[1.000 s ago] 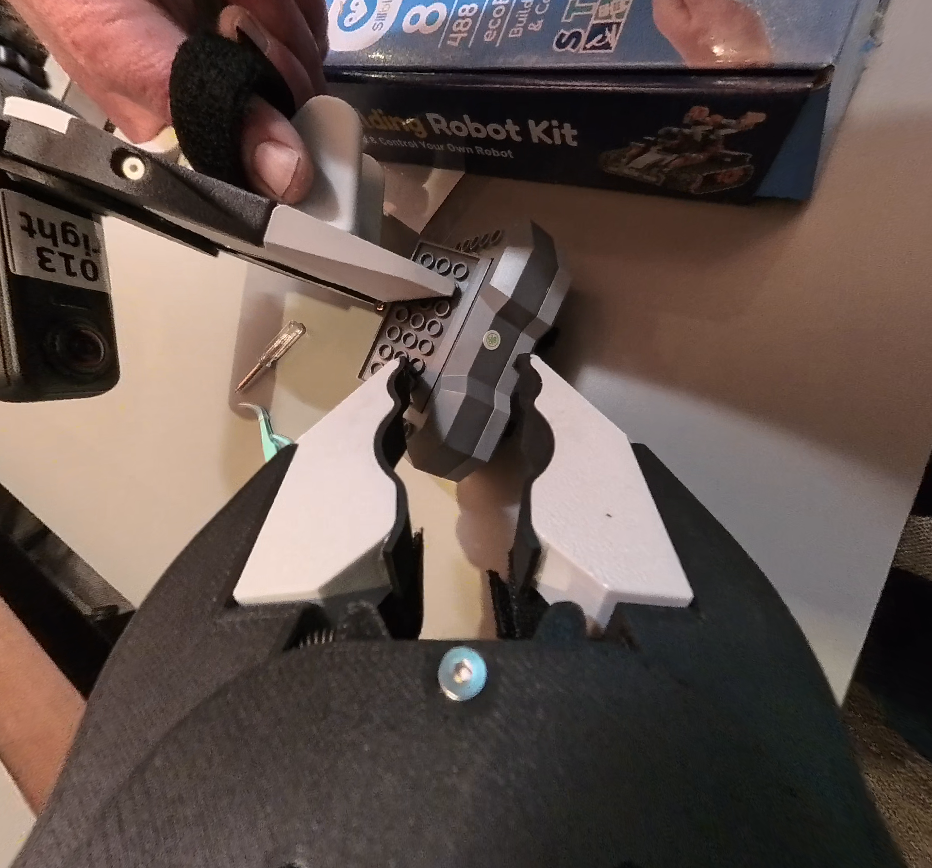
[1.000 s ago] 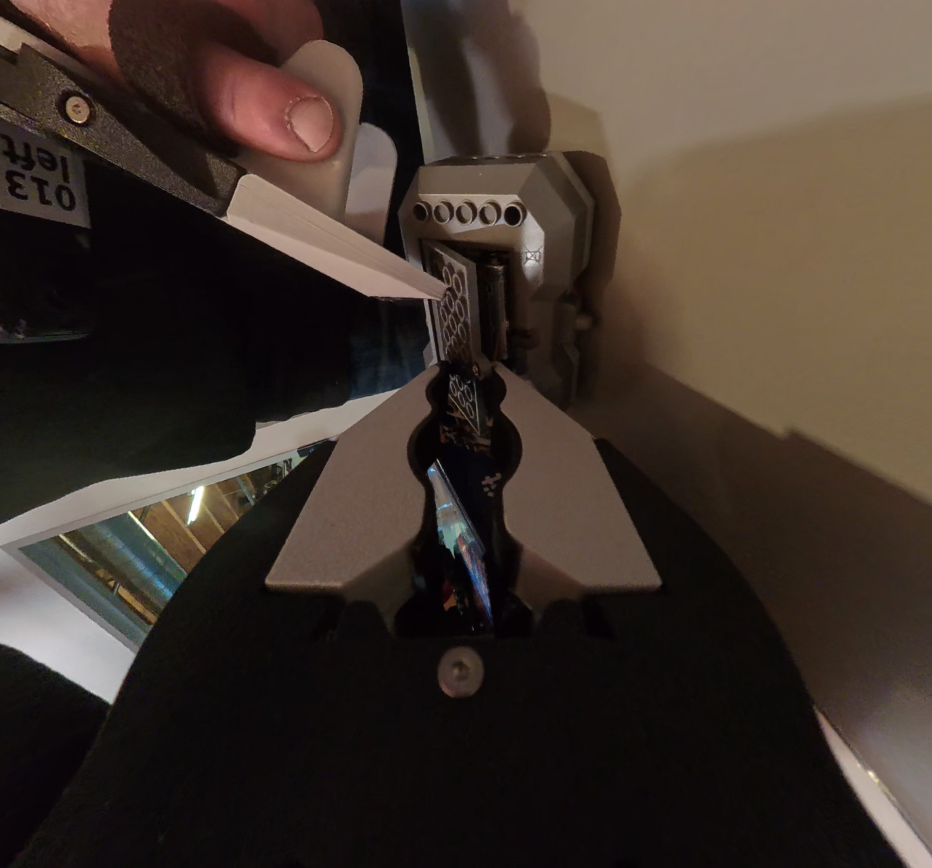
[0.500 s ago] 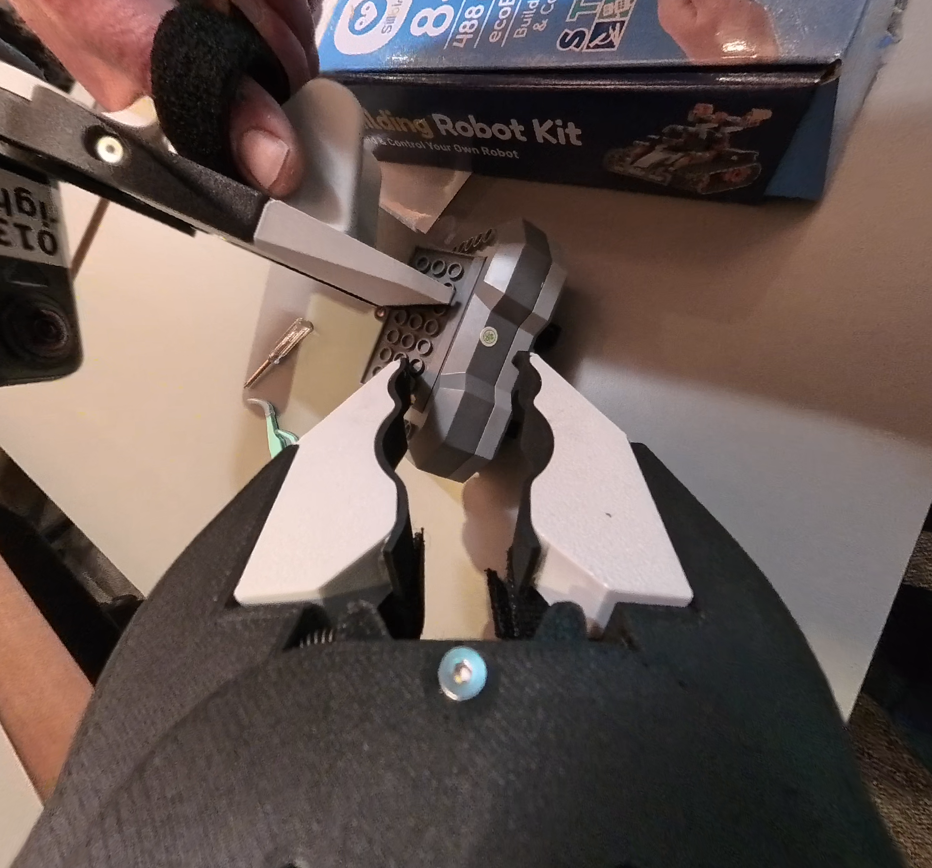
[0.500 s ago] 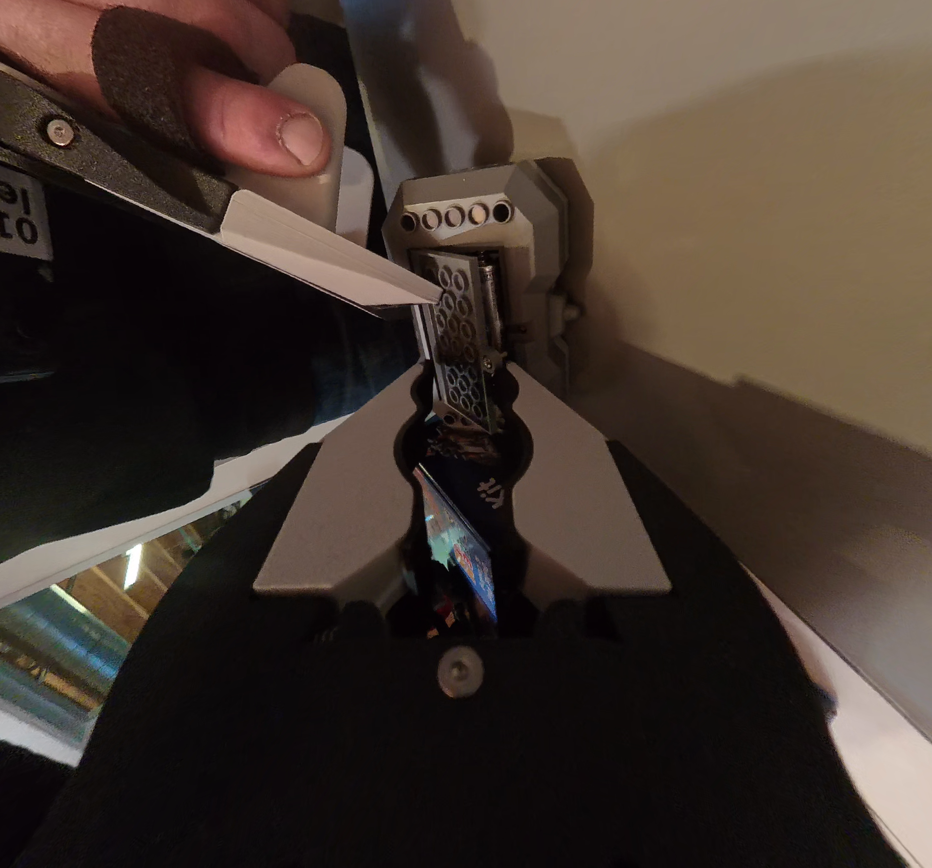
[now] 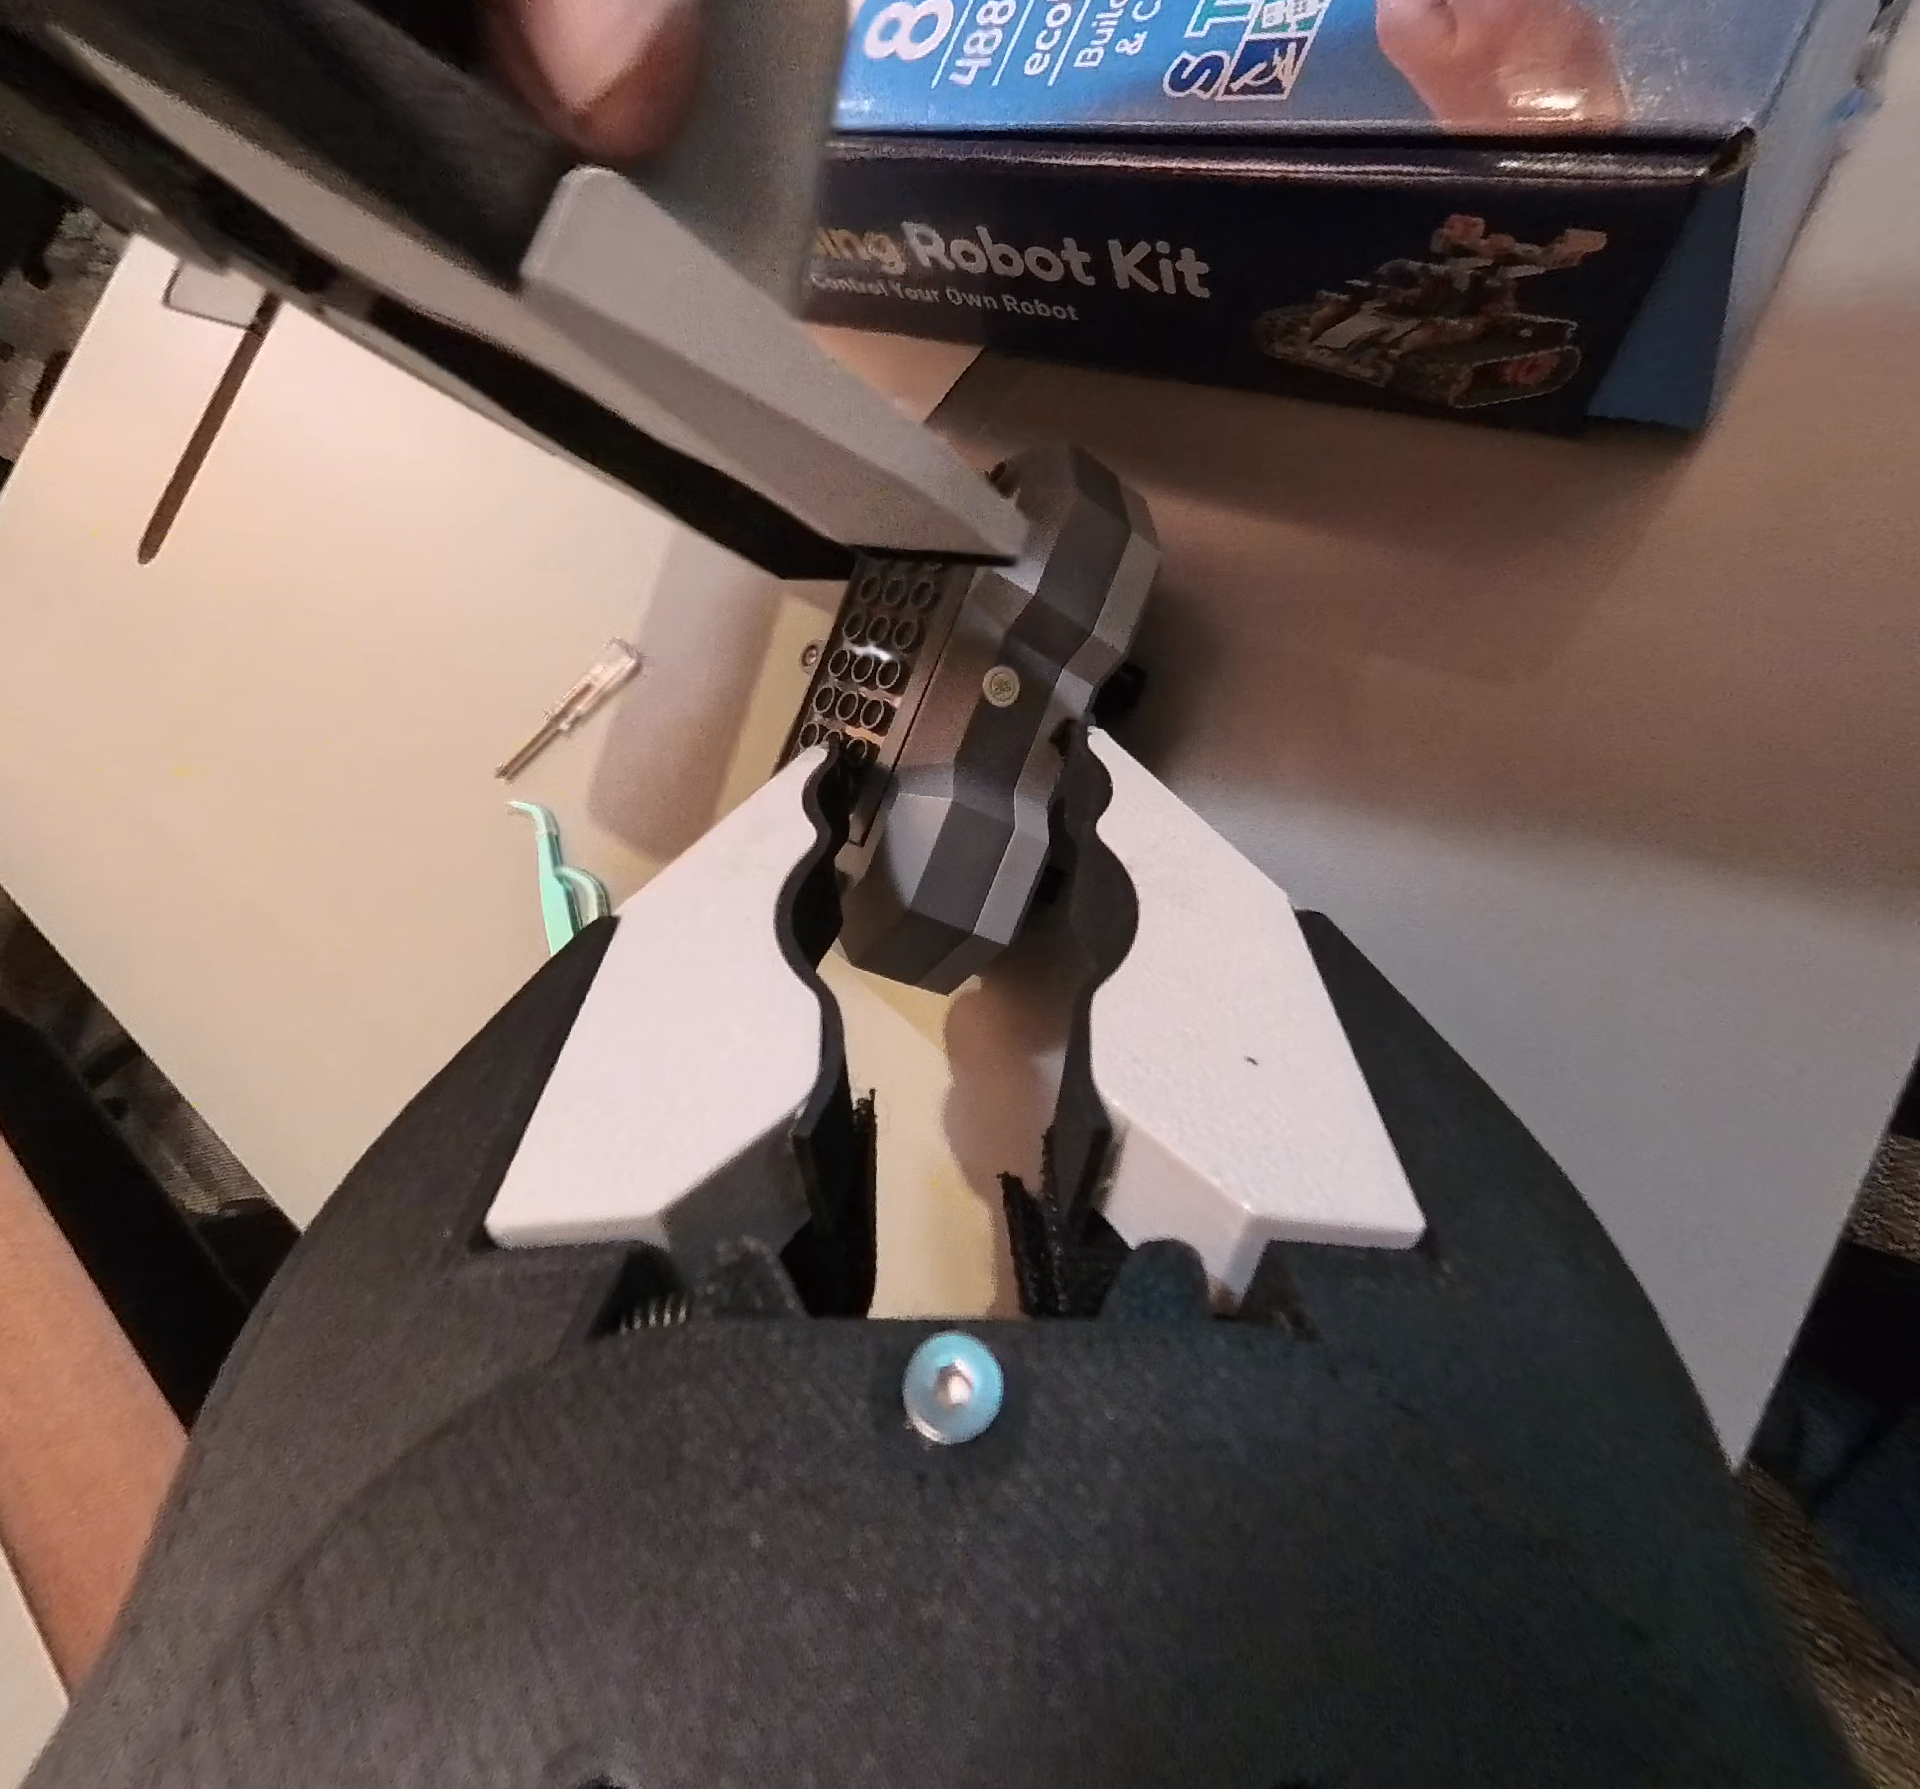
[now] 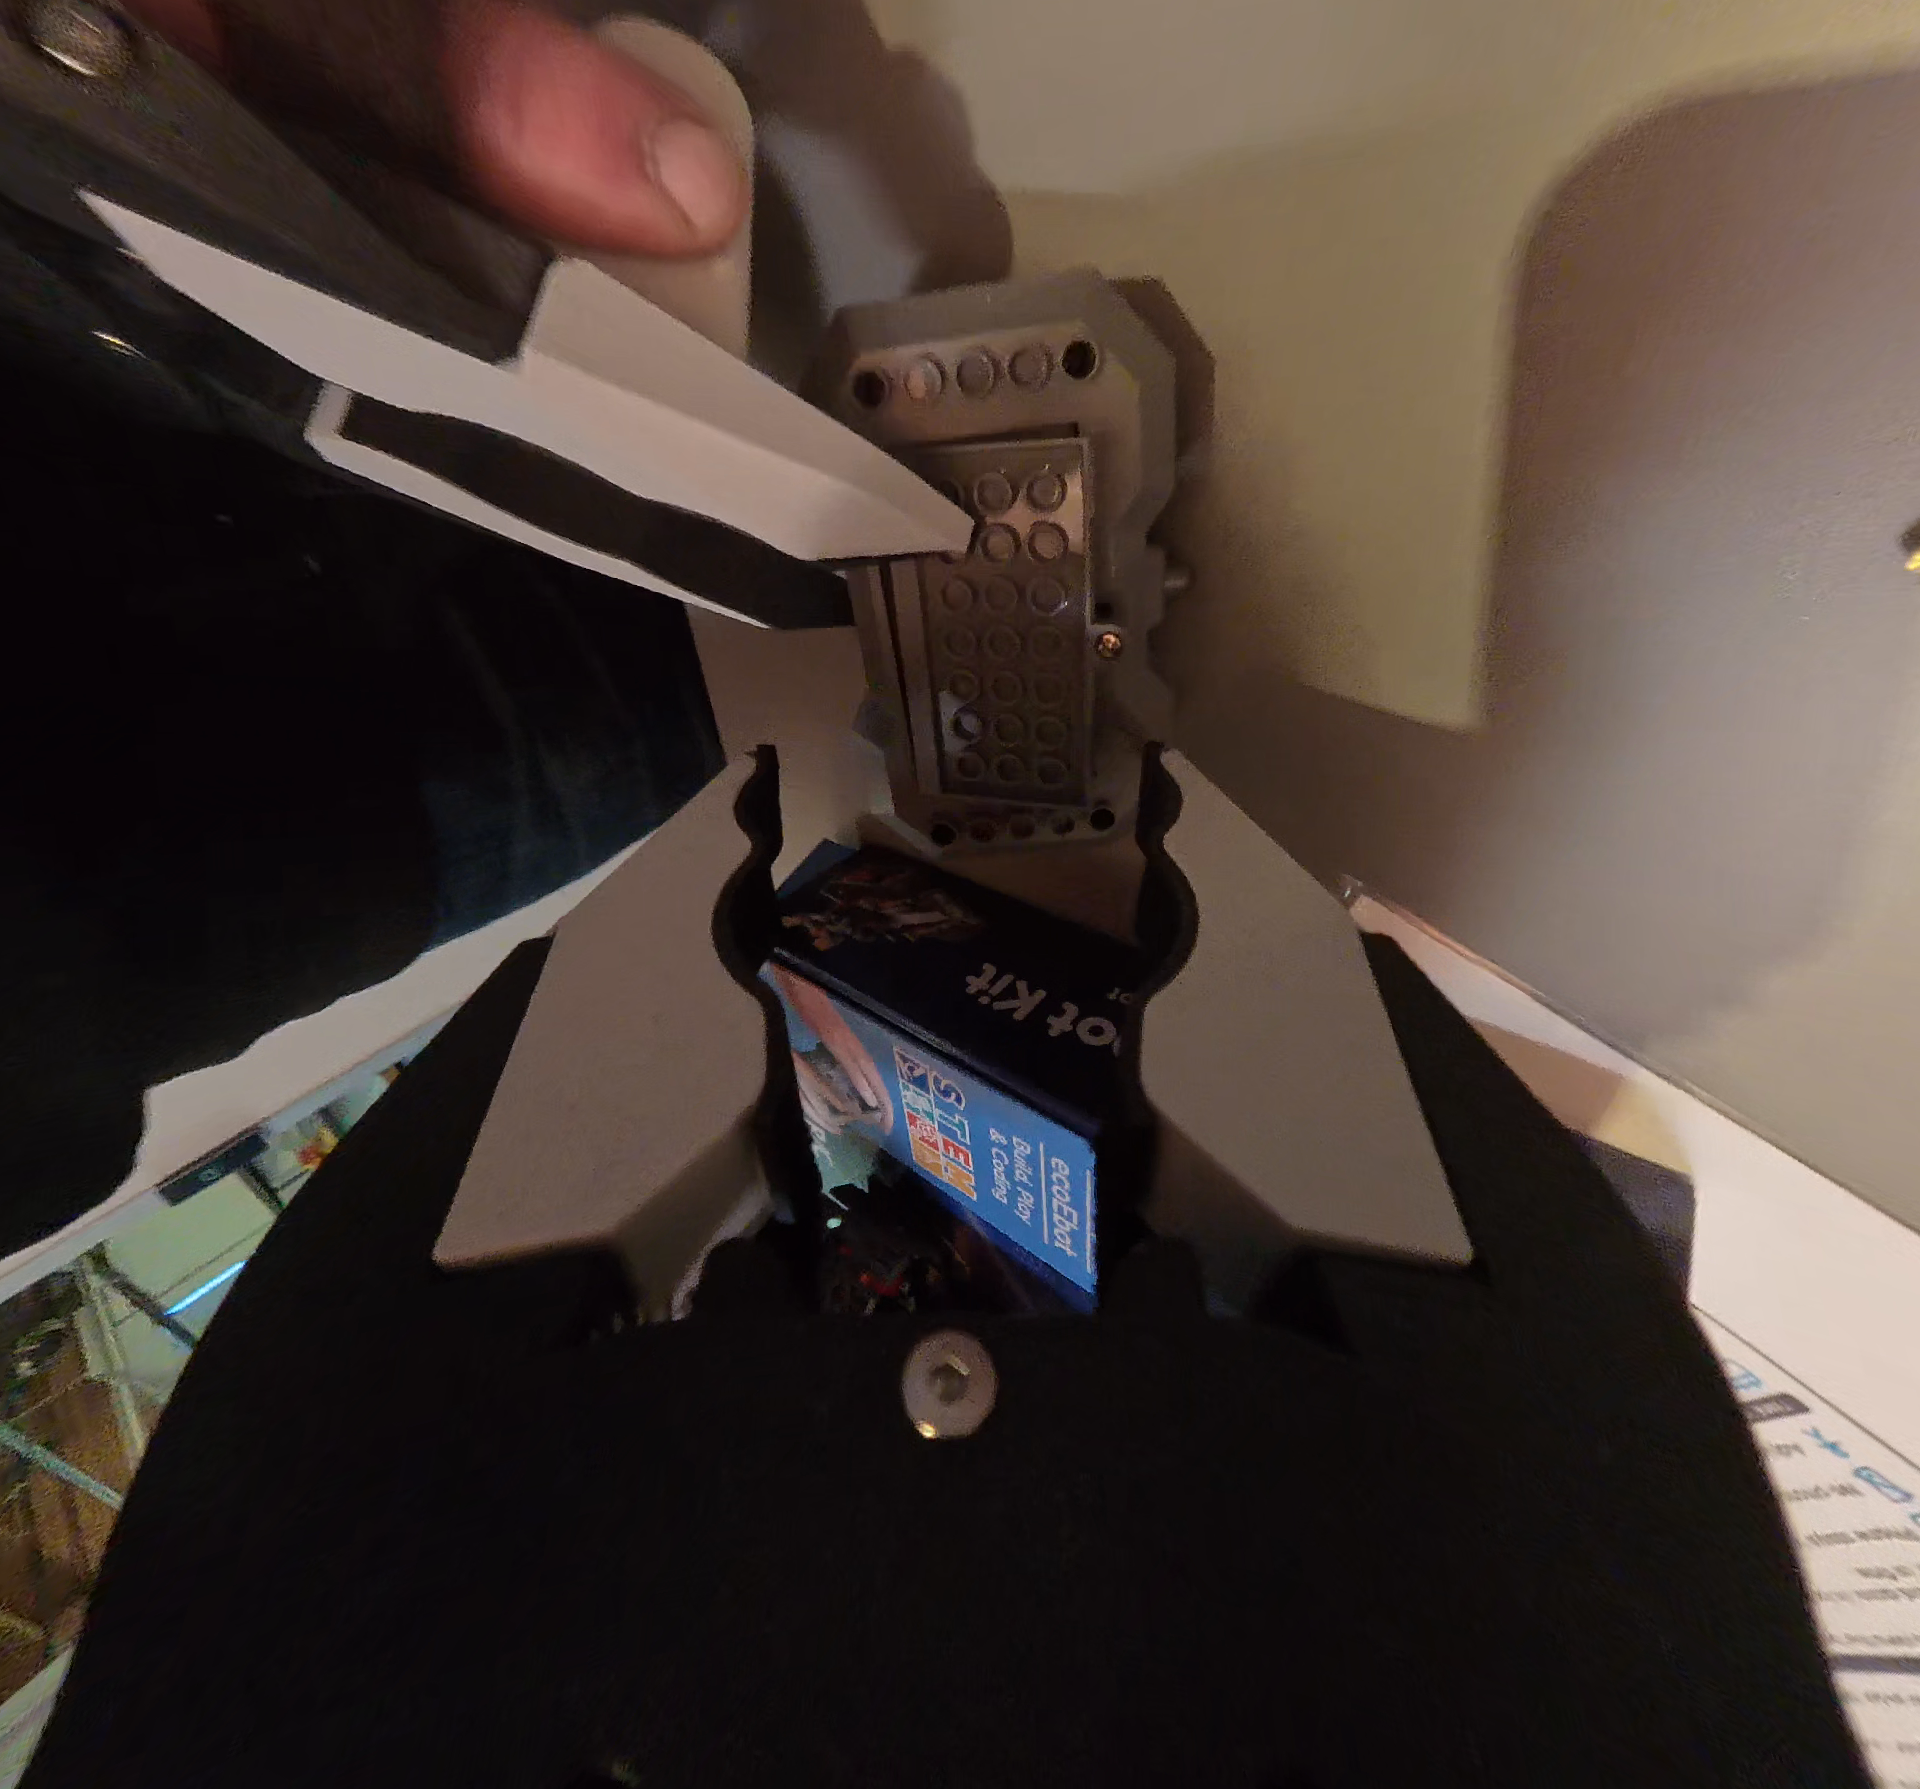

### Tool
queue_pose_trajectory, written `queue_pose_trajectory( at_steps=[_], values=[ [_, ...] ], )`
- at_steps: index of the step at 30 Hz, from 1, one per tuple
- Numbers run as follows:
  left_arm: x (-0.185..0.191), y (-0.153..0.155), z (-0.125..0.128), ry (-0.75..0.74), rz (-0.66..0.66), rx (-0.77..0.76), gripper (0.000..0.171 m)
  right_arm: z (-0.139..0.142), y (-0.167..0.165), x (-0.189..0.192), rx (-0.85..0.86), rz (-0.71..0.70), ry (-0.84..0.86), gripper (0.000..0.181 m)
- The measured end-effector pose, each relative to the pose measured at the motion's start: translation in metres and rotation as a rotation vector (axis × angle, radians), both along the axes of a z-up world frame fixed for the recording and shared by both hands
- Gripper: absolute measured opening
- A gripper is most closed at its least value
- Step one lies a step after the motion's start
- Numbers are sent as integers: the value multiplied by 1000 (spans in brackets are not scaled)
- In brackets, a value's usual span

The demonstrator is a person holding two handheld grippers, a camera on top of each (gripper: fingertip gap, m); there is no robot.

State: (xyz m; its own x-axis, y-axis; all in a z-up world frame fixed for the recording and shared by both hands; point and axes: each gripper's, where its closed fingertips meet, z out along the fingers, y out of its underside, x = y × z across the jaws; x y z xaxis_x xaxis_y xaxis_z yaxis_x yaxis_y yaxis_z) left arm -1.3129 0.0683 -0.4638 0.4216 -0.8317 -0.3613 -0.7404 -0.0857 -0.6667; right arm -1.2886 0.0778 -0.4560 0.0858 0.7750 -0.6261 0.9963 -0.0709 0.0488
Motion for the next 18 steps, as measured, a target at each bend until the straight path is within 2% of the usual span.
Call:
queue_pose_trajectory(
  at_steps=[3,5,8,13,18],
  values=[
    [0,-2,0,-7,16,12,39,-6,-4,0,84,17,25,67],
    [0,-2,0,-8,18,26,39,-5,-4,-5,133,25,72,54],
    [1,-3,0,-12,14,39,39,-7,-3,-7,180,34,89,45],
    [0,-4,0,-15,22,57,40,-8,-4,-10,215,61,112,45],
    [1,-4,0,-33,31,60,39,-9,-2,-13,176,107,114,45]
  ],
)
